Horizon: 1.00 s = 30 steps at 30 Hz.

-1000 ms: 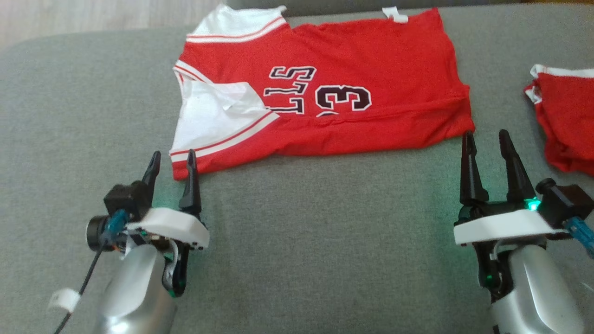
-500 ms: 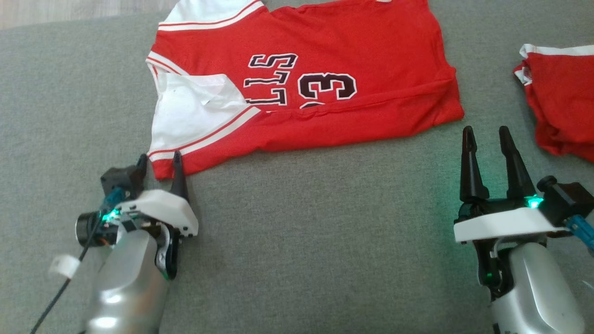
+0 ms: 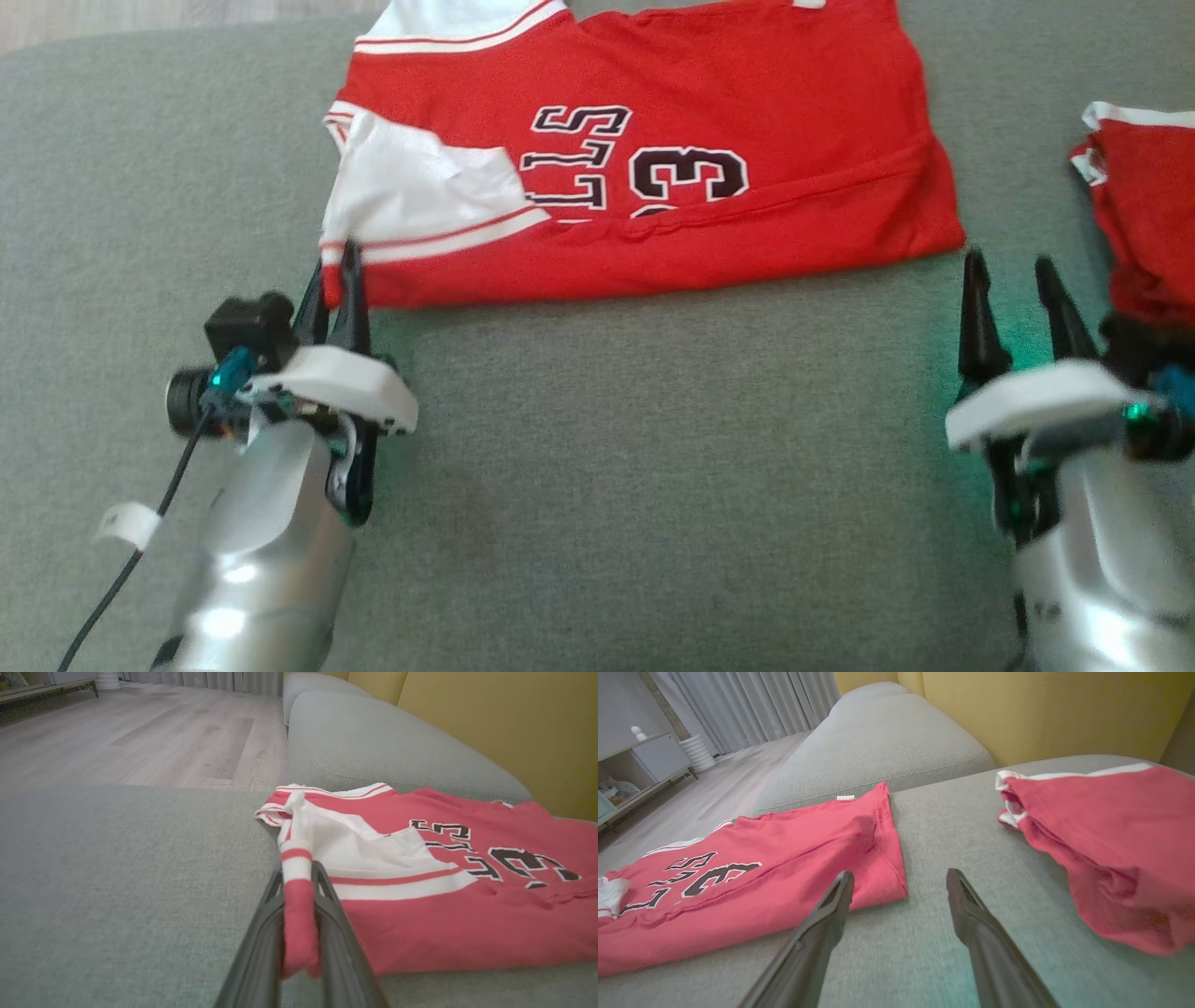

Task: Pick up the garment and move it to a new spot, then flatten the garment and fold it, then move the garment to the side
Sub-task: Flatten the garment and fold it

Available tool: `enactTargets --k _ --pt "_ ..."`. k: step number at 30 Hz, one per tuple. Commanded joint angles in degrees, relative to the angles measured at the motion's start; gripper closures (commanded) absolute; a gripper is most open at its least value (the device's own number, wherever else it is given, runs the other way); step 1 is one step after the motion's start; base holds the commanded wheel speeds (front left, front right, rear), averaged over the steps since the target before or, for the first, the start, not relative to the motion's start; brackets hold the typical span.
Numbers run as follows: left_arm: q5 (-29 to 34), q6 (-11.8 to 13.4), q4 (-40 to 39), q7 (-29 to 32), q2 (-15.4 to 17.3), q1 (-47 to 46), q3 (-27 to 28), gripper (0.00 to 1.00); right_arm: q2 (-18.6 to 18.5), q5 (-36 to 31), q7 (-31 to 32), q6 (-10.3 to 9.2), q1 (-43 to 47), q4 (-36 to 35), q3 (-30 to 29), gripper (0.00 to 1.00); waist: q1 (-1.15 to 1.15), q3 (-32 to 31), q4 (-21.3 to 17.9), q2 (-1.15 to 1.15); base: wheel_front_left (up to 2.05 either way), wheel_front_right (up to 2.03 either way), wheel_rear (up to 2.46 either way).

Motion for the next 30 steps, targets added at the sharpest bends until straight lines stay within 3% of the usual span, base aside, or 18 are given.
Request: enactTargets --k 1,5,13,20,21,22,30 --pt "1.00 -0.34 -3.81 -0.97 1.47 -2.45 0.81 1.00 0.08 -0.57 1.61 -0.05 -4.49 0.28 0.40 0.00 0.00 0.26 0.67 0.00 0.00 0.00 0.00" --pt "2.39 -1.04 -8.19 -1.21 1.19 -2.46 -0.36 1.00 0.08 -1.85 5.58 -0.05 -10.29 6.47 -1.00 0.00 0.00 0.83 1.67 0.00 0.00 0.00 0.00" --pt "4.46 -1.89 -13.29 -1.27 0.50 -1.89 -2.97 1.00 0.08 -14.84 11.80 -0.05 -18.96 19.31 -5.83 0.00 0.00 2.06 3.55 0.00 0.00 0.00 0.00" --pt "4.71 -1.93 -14.18 -1.27 0.31 -1.12 -3.56 1.00 0.08 -20.69 15.46 -0.05 -21.93 26.58 -6.86 0.00 0.00 2.06 4.31 0.00 0.00 0.00 0.00" --pt "4.71 -1.88 -14.07 -1.27 0.44 -0.95 -3.51 1.00 0.08 -21.34 15.53 -0.05 -22.23 27.33 -6.69 0.60 0.00 1.89 4.30 0.00 0.00 0.00 0.00" --pt "4.75 -1.76 -13.89 -1.27 0.63 -0.77 -3.45 1.00 0.08 -22.02 15.21 -0.05 -22.45 27.71 -6.81 1.00 0.00 1.70 4.23 0.00 0.00 0.00 0.00" --pt "4.44 -0.86 -10.47 -0.82 2.39 2.25 -3.10 1.00 0.08 -22.92 9.76 -0.05 -20.60 29.55 -7.05 1.00 0.00 -2.27 2.33 0.00 0.00 0.00 0.00"
